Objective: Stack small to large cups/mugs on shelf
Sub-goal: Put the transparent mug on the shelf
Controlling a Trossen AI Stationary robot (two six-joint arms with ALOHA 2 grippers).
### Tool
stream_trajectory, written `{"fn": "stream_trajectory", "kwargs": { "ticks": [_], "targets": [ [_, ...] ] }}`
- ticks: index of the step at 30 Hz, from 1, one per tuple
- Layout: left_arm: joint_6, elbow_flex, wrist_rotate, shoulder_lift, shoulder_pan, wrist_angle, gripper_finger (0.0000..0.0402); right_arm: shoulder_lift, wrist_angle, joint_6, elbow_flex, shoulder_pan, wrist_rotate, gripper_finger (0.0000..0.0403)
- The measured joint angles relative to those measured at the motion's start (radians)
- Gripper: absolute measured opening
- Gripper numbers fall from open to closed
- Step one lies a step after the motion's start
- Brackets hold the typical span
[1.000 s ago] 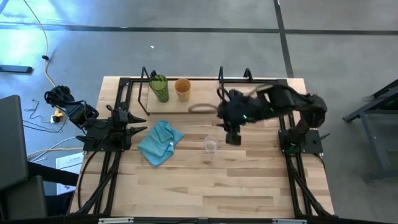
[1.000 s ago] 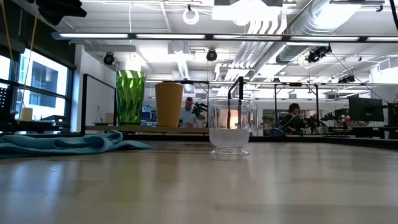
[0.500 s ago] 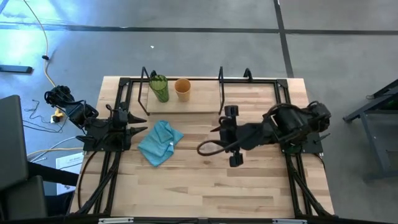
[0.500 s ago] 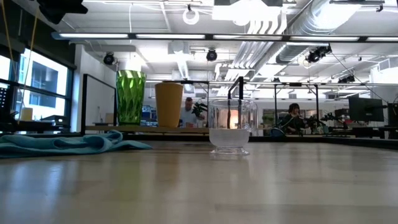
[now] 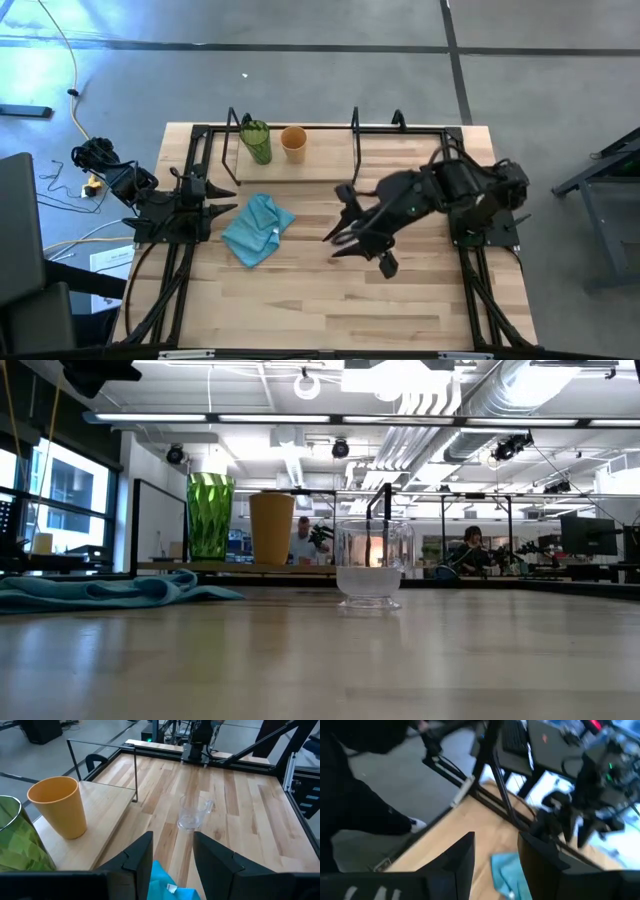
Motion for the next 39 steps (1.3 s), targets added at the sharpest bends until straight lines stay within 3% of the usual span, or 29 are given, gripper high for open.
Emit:
{"fn": "stream_trajectory", "kwargs": {
  "ticks": [10,18,23,39],
  "targets": [
    [0.0,0.0,0.0,0.0,0.0,0.007,0.0129,0.0,0.053,-0.065,0.0,-0.144,-0.234,0.0142],
    [0.0,0.0,-0.006,0.0,0.0,0.007,0.0129,0.017,0.135,-0.035,0.001,-0.278,-0.238,0.0142],
    [0.0,0.0,-0.011,0.0,0.0,0.008,0.0129,0.058,0.277,0.038,0.001,-0.332,-0.239,0.0142],
    [0.0,0.0,-0.019,0.0,0.0,0.008,0.0129,0.233,0.726,0.144,0.001,-0.369,-0.24,0.0142]
  ]
}}
